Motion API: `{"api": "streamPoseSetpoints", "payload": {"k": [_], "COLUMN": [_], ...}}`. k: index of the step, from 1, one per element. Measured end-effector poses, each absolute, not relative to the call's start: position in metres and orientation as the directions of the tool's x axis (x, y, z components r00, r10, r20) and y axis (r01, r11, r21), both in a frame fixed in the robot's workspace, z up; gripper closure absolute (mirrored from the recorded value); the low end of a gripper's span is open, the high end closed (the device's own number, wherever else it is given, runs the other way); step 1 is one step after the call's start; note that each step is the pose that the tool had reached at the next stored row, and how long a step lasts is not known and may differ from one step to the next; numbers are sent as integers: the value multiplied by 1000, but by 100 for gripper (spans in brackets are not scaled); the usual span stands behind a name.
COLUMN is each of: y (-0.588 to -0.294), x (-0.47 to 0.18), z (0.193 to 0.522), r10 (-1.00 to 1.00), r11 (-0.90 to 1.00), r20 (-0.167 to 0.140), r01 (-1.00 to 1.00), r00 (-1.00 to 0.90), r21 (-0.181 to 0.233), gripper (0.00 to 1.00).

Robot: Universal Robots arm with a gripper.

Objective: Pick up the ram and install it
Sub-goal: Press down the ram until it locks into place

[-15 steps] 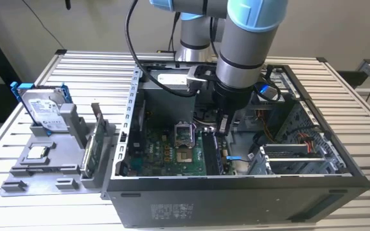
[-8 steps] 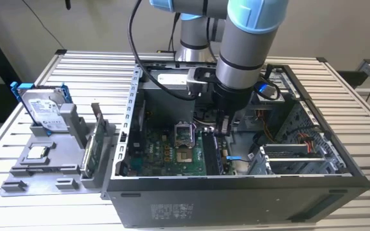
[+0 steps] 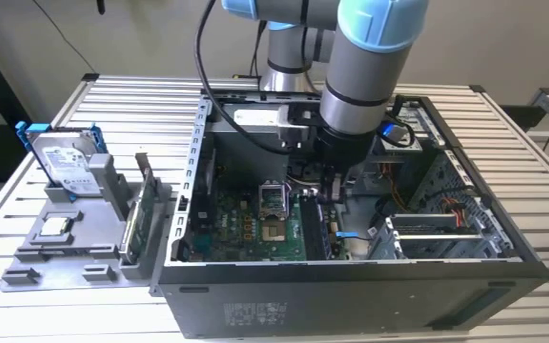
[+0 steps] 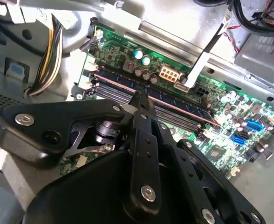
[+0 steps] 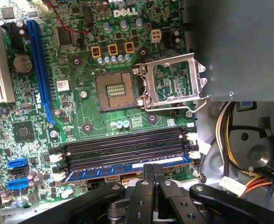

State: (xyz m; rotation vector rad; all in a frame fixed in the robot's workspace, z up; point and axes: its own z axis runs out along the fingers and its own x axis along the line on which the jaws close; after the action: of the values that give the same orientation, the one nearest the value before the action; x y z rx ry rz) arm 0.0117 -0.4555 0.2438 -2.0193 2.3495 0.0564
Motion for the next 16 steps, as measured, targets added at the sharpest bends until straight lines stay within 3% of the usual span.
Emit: {"api": "streamPoseSetpoints", "payload": {"k": [16], "y": [-462], "x": [12], "z": [239], "r10": [-997], "r11": [47], "r20": [-56], "r01": [-999], "r00": [-47], "r21": [1], "gripper": [89]}}
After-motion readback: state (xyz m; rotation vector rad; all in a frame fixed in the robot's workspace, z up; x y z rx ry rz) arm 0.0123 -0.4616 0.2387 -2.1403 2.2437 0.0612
